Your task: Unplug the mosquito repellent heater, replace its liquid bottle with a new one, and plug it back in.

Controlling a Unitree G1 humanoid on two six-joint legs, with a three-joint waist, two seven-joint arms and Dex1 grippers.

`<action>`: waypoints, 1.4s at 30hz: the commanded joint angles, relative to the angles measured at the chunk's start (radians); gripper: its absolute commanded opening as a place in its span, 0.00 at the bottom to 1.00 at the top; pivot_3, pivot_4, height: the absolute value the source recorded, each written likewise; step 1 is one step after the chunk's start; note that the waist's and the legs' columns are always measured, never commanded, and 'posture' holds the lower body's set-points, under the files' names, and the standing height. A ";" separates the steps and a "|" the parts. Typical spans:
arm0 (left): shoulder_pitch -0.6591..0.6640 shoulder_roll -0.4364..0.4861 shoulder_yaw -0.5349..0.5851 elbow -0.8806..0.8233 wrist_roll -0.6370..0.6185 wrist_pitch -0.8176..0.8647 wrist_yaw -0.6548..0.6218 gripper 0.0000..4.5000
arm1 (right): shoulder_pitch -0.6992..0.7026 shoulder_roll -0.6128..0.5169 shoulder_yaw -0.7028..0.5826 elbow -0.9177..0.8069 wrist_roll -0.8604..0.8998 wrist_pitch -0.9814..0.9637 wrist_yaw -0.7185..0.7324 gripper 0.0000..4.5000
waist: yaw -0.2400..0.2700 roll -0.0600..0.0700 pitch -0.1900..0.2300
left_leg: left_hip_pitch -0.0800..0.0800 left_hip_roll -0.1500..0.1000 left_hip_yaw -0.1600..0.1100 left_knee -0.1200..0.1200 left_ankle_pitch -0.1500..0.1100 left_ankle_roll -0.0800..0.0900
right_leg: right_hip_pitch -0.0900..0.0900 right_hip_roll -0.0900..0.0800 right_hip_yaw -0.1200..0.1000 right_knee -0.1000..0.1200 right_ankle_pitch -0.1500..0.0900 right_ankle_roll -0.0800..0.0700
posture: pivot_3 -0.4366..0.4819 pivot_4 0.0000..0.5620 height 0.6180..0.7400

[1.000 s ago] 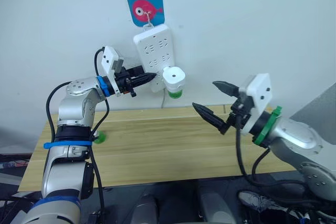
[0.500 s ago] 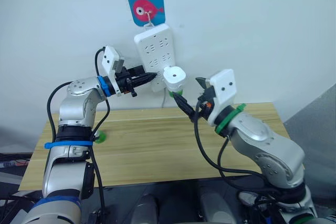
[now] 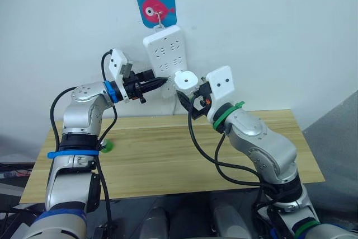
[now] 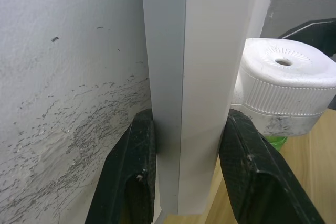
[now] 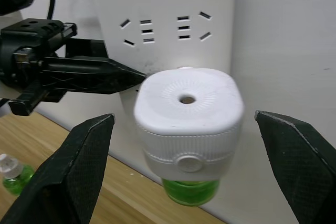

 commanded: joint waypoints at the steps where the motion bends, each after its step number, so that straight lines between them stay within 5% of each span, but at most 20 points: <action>1: -0.018 0.003 -0.002 -0.025 0.005 -0.015 0.006 0.29 | -0.039 0.025 -0.003 0.030 -0.047 -0.038 0.002 1.00 | 0.000 0.000 0.000 | 0.000 0.000 0.000 0.000 0.000 0.000 | 0.000 0.000 0.000 0.000 0.000 0.000 | 0.30 0.34 0.88; 11: -0.020 0.004 -0.005 -0.025 0.009 -0.021 0.004 0.29 | -0.110 0.051 -0.020 0.172 -0.104 -0.104 0.072 1.00 | 0.000 0.000 0.000 | 0.000 0.000 0.000 0.000 0.000 0.000 | 0.000 0.000 0.000 0.000 0.000 0.000 | 0.31 0.34 0.88; 17: -0.017 0.003 -0.005 -0.024 0.012 -0.025 0.009 0.29 | -0.120 0.060 -0.029 0.192 -0.126 -0.111 0.093 0.66 | 0.000 0.000 0.000 | 0.000 -0.001 0.000 0.000 0.000 0.000 | 0.000 -0.001 0.000 0.000 0.000 0.000 | 0.31 0.34 0.88; 41: -0.007 0.035 0.019 0.061 0.072 -0.204 0.112 0.29 | -0.012 0.069 -0.211 -0.174 -0.020 0.222 0.129 0.66 | 0.007 0.001 0.001 | 0.000 -0.001 -0.002 0.000 0.000 0.000 | 0.000 0.000 -0.001 0.001 0.001 0.000 | 0.29 0.34 0.88; 42: 0.004 0.045 0.028 0.057 0.074 -0.207 0.116 0.37 | -0.010 0.072 -0.224 -0.177 -0.011 0.227 0.129 0.66 | 0.004 0.001 0.001 | 0.000 -0.001 -0.002 0.000 0.000 0.000 | 0.000 0.000 0.000 0.001 0.001 0.000 | 0.29 0.34 0.88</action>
